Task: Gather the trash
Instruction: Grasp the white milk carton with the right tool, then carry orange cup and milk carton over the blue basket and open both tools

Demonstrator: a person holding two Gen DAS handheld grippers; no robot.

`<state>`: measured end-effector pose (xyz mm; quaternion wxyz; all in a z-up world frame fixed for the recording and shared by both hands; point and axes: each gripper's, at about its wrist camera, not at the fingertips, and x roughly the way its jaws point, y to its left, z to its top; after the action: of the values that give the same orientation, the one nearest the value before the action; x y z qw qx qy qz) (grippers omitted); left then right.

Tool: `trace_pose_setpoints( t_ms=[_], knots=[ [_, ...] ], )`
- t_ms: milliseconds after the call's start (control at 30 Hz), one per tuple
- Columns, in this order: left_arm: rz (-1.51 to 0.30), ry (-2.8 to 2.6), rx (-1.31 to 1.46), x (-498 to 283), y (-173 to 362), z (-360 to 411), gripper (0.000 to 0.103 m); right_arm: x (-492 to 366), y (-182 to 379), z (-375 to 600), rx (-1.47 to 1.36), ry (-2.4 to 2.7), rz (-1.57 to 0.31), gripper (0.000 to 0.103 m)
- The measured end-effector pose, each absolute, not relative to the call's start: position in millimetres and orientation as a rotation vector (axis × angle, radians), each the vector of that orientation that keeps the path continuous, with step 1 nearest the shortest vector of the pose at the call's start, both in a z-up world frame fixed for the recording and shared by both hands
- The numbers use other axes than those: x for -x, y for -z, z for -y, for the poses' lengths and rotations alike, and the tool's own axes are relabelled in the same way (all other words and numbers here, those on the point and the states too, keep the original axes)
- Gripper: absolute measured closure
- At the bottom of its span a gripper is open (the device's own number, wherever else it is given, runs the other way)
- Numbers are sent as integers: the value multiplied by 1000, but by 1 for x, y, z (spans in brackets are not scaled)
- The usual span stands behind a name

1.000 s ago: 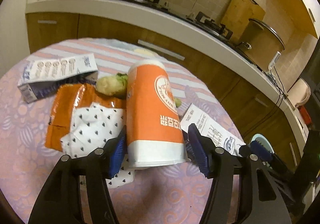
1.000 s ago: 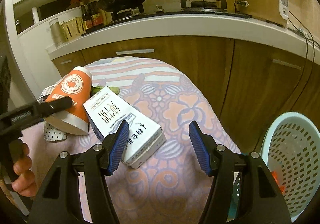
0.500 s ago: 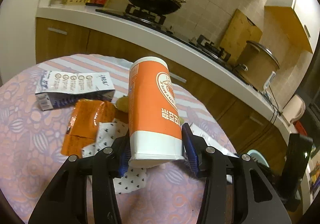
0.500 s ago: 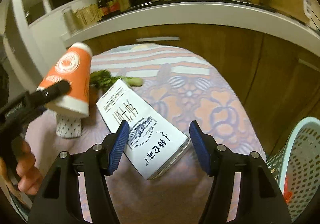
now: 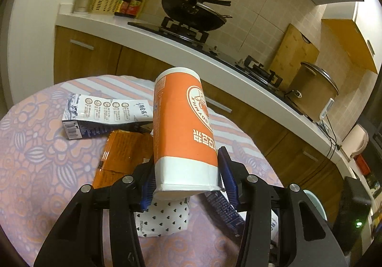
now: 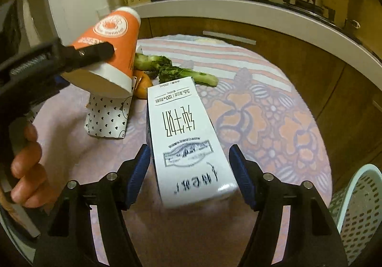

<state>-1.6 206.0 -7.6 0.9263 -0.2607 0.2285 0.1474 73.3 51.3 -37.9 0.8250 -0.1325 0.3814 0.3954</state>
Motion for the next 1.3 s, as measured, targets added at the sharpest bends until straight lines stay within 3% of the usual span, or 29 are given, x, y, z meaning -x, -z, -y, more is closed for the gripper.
trace_pose_setpoints(
  t_ms=[133, 167, 200, 267, 700, 1300],
  knots=[
    [-465, -297, 529, 3, 7, -205, 57, -77, 41, -60, 303, -835, -817, 39],
    [-465, -295, 528, 4, 7, -204, 57, -77, 41, -61, 311, -834, -816, 41],
    [-465, -292, 528, 4, 7, -203, 57, -77, 40, -63, 318, -836, -813, 51],
    [-465, -287, 524, 3, 6, -200, 57, -75, 38, -63, 317, -833, -804, 52],
    [-449, -188, 496, 0, -18, -164, 57, -76, -12, 17, 168, -715, -712, 52],
    [-599, 113, 366, -80, -19, -5, 57, -101, -36, 192, -27, -391, -643, 52]
  ],
)
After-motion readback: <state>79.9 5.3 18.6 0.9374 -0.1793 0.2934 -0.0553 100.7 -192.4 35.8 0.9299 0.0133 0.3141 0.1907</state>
